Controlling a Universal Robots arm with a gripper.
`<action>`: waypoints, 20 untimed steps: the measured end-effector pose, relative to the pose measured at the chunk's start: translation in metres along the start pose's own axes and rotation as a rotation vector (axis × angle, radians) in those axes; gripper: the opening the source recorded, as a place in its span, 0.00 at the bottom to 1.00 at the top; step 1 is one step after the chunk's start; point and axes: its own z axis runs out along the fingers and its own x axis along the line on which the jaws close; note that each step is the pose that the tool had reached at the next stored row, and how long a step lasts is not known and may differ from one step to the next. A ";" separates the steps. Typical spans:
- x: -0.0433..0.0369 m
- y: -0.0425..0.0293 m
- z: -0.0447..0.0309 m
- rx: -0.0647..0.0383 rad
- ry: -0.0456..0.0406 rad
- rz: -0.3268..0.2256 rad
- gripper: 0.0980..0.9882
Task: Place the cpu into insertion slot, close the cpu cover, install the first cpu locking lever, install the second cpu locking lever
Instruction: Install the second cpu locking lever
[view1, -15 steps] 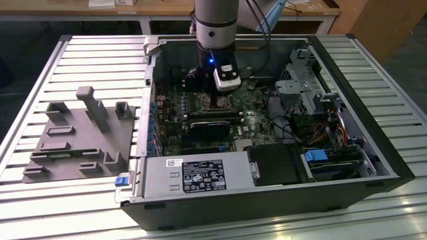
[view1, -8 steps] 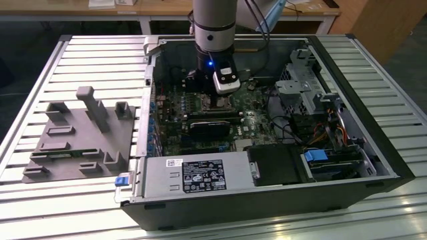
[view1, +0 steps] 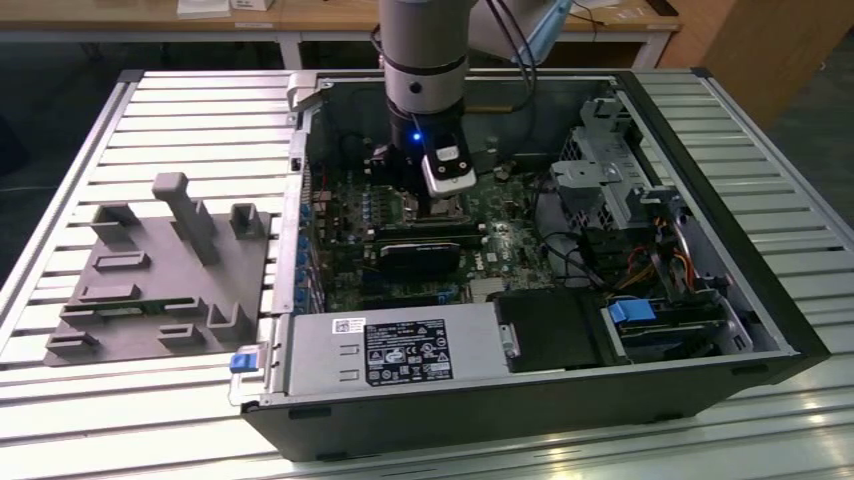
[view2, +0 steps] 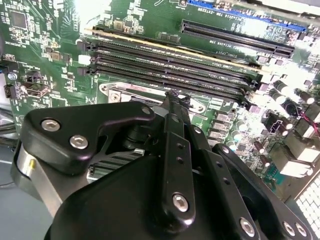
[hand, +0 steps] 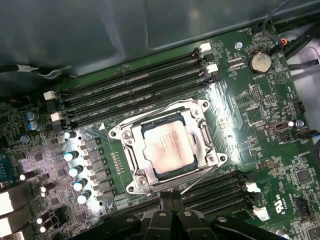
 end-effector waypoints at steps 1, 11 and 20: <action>0.0000 -0.0012 0.0003 -0.006 0.0007 0.000 0.00; 0.0018 -0.0152 0.0031 -0.070 0.0090 0.002 0.00; 0.0092 -0.0286 0.0068 -0.123 0.0219 0.005 0.00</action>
